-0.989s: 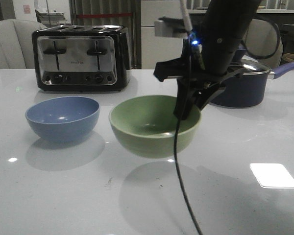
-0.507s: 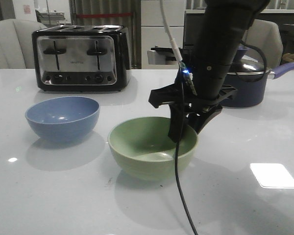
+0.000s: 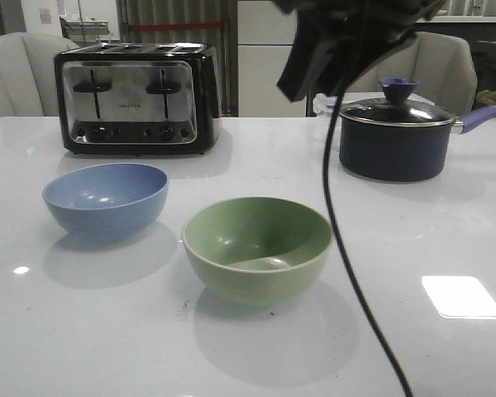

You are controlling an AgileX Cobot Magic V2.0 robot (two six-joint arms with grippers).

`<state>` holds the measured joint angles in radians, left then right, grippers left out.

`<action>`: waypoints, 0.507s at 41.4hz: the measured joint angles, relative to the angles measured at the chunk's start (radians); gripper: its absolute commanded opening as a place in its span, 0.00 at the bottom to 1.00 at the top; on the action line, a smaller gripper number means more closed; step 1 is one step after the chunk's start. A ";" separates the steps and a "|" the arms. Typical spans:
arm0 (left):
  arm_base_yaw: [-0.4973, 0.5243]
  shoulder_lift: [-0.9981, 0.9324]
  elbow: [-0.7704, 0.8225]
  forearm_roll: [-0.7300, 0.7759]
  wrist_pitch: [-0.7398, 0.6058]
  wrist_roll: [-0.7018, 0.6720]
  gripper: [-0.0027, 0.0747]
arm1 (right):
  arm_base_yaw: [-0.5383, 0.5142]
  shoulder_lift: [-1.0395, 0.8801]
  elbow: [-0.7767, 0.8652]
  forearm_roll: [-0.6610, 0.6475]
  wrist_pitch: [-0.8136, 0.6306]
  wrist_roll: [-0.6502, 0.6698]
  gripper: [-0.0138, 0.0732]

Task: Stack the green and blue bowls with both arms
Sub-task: 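Open the right gripper and lift it away from the green bowl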

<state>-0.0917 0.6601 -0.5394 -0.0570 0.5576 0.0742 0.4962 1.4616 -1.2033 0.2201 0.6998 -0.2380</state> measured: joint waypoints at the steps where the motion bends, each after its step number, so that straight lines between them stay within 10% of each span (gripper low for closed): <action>1: 0.000 0.000 0.000 0.000 0.000 0.000 0.71 | 0.000 -0.035 0.017 0.000 -0.003 -0.005 0.61; 21: 0.000 0.000 0.000 -0.021 0.000 0.000 0.71 | 0.000 -0.494 0.398 -0.053 0.025 -0.015 0.61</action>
<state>-0.0917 0.6601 -0.5394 -0.0782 0.5576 0.0742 0.4962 0.9675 -0.8053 0.1670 0.7243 -0.2532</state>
